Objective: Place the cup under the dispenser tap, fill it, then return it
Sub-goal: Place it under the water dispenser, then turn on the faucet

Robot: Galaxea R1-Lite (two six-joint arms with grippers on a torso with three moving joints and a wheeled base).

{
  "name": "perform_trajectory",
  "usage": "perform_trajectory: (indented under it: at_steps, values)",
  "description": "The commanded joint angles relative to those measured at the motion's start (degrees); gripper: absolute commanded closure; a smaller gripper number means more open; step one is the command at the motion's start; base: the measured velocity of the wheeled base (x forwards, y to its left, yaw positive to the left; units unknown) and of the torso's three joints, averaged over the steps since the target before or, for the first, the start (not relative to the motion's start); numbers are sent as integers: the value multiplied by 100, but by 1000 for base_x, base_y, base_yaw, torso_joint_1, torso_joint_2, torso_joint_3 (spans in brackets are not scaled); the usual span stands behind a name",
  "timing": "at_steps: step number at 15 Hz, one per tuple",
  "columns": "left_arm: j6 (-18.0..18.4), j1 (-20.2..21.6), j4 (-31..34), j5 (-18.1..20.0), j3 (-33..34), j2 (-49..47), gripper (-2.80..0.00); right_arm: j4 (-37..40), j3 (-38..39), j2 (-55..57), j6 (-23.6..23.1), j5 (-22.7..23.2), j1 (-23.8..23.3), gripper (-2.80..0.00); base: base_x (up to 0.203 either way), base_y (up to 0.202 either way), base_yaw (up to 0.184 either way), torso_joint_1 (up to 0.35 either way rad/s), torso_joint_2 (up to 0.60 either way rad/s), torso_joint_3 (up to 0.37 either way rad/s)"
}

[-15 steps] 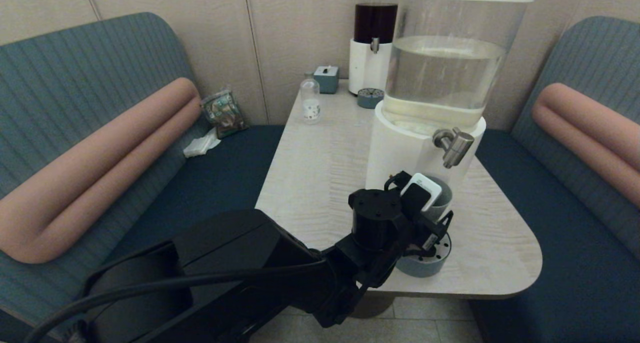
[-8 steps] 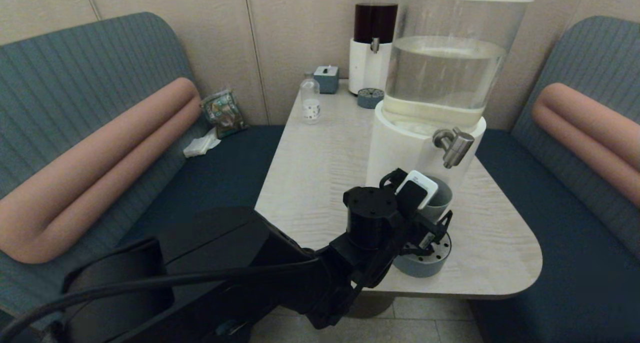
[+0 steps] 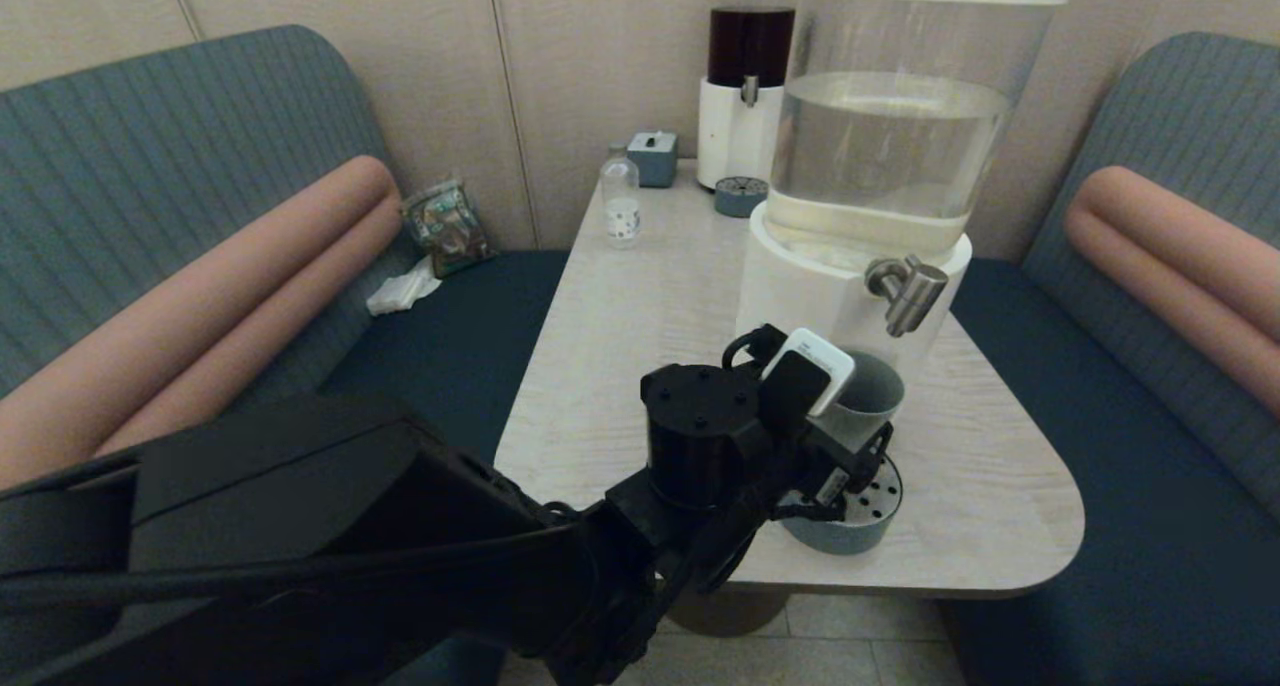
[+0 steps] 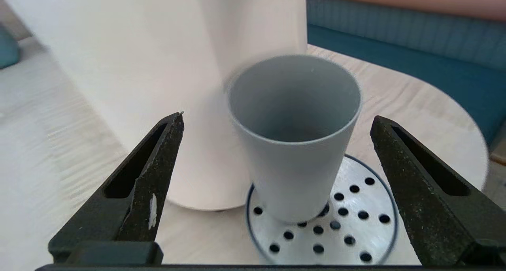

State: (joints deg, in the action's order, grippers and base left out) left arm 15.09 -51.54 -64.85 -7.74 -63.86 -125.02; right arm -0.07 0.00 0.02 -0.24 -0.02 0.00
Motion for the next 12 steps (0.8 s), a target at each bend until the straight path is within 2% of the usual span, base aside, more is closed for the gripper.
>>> perform_trajectory:
  at_steps: [1,5,12]
  values:
    - [4,-43,-74,-24,295,394,-280,-1,0,-2,-2,2,0,0,0,0,0,0,0,0]
    - [17,-167,-397,-271,1120,1110,-280,-1,0,-2,-2,2,0,0,0,0,0,0,0,0]
    - [90,-157,-407,-656,2329,2685,-280,-1,0,5,-2,2,0,0,0,0,0,0,0,0]
